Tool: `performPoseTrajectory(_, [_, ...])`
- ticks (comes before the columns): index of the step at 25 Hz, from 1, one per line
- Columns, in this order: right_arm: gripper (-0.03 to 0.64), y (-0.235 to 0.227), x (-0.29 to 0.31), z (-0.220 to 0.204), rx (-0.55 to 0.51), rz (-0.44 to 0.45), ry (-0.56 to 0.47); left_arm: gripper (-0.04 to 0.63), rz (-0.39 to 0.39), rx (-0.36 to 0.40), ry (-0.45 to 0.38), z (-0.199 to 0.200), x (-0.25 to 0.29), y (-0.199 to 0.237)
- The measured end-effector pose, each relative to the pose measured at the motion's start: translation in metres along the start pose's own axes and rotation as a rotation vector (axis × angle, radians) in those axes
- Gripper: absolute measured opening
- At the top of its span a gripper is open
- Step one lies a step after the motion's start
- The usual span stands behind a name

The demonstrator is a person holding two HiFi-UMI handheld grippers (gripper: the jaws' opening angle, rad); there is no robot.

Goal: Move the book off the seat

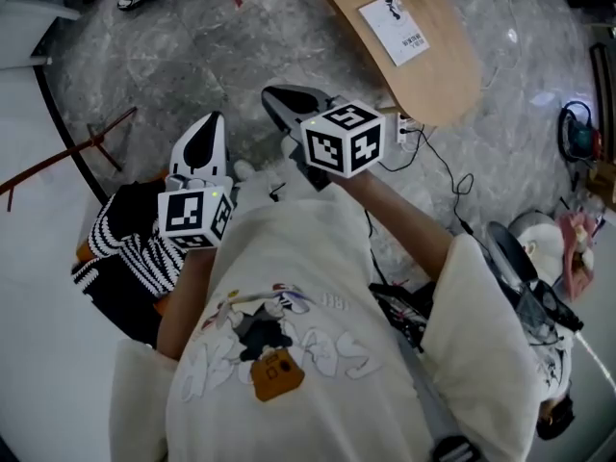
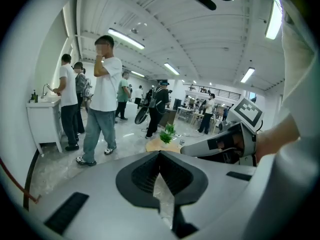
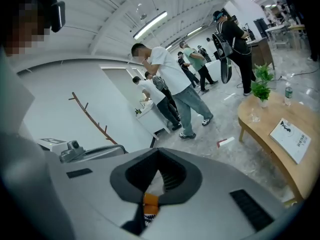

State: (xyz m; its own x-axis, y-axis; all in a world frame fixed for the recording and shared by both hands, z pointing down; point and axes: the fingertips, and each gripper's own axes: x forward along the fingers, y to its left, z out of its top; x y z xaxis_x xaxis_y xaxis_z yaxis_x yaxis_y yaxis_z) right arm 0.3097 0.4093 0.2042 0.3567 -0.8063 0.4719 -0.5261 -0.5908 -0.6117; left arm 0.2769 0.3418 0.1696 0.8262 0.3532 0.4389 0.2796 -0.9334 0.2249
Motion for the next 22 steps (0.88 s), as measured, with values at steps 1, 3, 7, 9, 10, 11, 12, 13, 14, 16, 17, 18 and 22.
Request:
performPoseTrajectory(1, [0.006, 0.011, -0.003, -0.004, 0.005, 0.007, -0.002, 0.008, -0.009, 0.004, -0.009, 0.003, -0.010, -0.002])
performPoseTrajectory(3, [0.006, 0.032, -0.007, -0.007, 0.012, 0.021, -0.020, 0.008, -0.030, 0.027, -0.044, 0.014, -0.029, -0.005])
performPoseTrajectory(7, [0.006, 0.069, -0.019, -0.014, 0.000, 0.046, -0.048, 0.008, -0.066, 0.072, -0.098, 0.032, -0.059, -0.023])
performPoseTrajectory(9, [0.006, 0.088, -0.027, -0.025, 0.002, 0.058, -0.056, 0.008, -0.081, 0.088, -0.112, 0.033, -0.073, -0.032])
performPoseTrajectory(10, [0.006, 0.099, -0.031, -0.033, 0.001, 0.062, -0.061, 0.009, -0.088, 0.094, -0.119, 0.031, -0.083, -0.036])
performPoseTrajectory(11, [0.006, 0.108, -0.033, -0.039, 0.000, 0.066, -0.065, 0.008, -0.096, 0.096, -0.126, 0.029, -0.089, -0.038])
performPoseTrajectory(12, [0.006, 0.113, -0.035, -0.041, 0.002, 0.068, -0.068, 0.009, -0.103, 0.097, -0.129, 0.029, -0.091, -0.040])
performPoseTrajectory(13, [0.007, 0.114, -0.036, -0.041, 0.008, 0.070, -0.069, 0.008, -0.109, 0.097, -0.126, 0.029, -0.089, -0.042])
performPoseTrajectory(14, [0.006, 0.113, -0.036, -0.040, 0.015, 0.072, -0.068, 0.008, -0.115, 0.097, -0.121, 0.029, -0.086, -0.043])
performPoseTrajectory(16, [0.006, 0.112, -0.039, -0.039, 0.026, 0.072, -0.074, 0.008, -0.123, 0.099, -0.110, 0.028, -0.084, -0.047])
performPoseTrajectory(17, [0.006, 0.114, -0.042, -0.040, 0.029, 0.067, -0.086, 0.008, -0.128, 0.104, -0.108, 0.026, -0.087, -0.050])
performPoseTrajectory(18, [0.007, 0.116, -0.045, -0.043, 0.028, 0.057, -0.104, 0.008, -0.136, 0.109, -0.109, 0.024, -0.091, -0.052])
performPoseTrajectory(22, [0.006, 0.130, -0.057, -0.064, -0.016, -0.003, -0.171, 0.009, -0.169, 0.119, -0.124, 0.012, -0.116, -0.055])
